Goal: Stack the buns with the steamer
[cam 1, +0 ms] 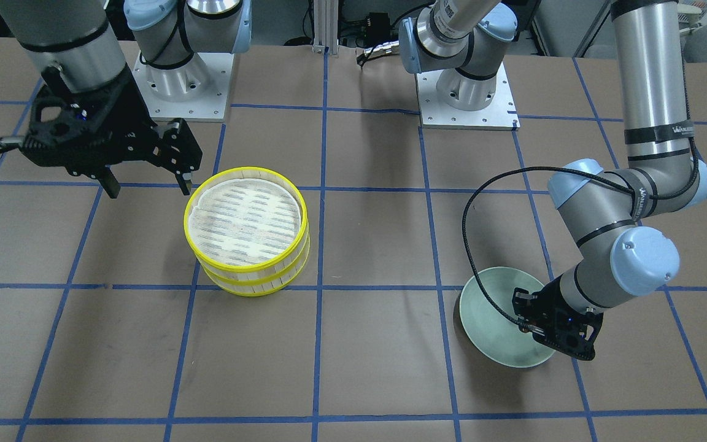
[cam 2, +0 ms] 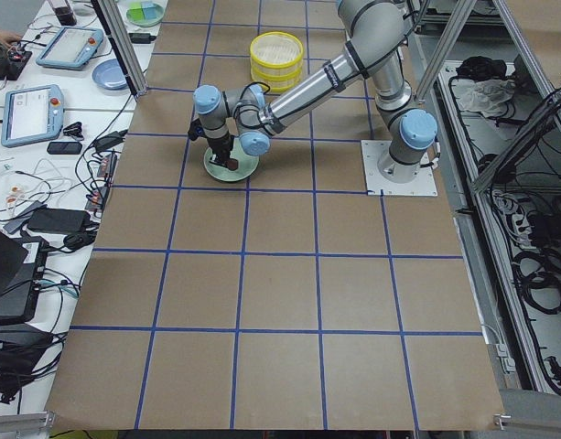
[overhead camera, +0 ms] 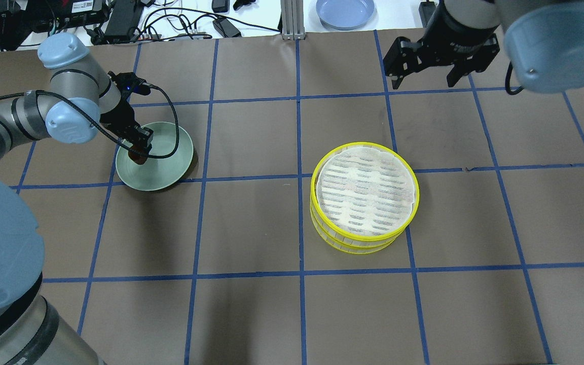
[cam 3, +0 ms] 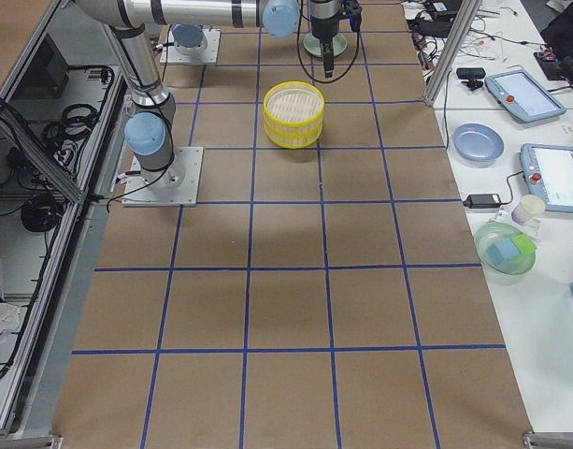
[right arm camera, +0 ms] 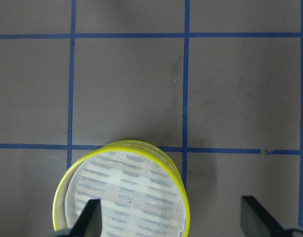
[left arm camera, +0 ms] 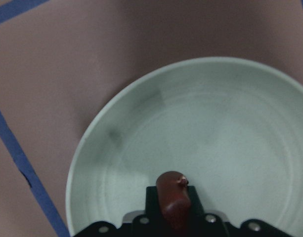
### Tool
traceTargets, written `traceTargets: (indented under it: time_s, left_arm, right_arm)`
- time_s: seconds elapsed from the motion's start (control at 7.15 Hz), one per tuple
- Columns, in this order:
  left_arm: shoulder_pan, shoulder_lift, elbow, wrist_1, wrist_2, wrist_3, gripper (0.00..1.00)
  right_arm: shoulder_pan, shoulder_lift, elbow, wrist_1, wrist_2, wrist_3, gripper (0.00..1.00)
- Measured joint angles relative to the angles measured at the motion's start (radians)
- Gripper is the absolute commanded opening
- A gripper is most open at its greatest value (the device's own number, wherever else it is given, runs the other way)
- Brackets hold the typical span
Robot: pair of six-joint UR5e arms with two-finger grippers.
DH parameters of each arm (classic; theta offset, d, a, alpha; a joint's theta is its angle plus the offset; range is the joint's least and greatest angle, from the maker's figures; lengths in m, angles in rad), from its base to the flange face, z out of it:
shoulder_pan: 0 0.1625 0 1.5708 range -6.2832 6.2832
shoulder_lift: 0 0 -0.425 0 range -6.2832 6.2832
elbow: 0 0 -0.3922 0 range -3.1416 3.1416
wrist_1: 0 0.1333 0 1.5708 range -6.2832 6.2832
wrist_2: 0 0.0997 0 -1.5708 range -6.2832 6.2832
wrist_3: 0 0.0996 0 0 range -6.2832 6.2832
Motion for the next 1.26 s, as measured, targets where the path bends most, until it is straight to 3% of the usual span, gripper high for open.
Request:
traceTargets:
  time_s: [0.28, 0.56, 0.84, 1.12, 1.26]
  left_arm:
    - [-0.084, 0.078, 0.012, -0.006, -0.124, -0.309, 0.00]
    - [-0.251, 0.155, 0.015, -0.008, -0.211, -0.684, 0.00]
    - [-0.394, 0.190, 0.009, -0.005, -0.340, -0.959, 0.00]
    - [-0.528, 0.187, -0.007, -0.006, -0.397, -1.202, 0.00]
    - [-0.566, 0.177, -0.025, -0.006, -0.403, -1.262, 0.75]
  right_arm:
    - [0.000, -0.010, -0.068, 0.095, -0.023, 0.002, 0.99]
    - [-0.001, -0.012, -0.075, 0.135, -0.079, -0.001, 0.99]
    - [-0.001, -0.013, -0.075, 0.145, -0.083, -0.001, 1.00]
    - [-0.001, -0.013, -0.074, 0.150, -0.084, -0.002, 1.00]
    - [0.000, -0.013, -0.073, 0.151, -0.085, -0.002, 1.00]
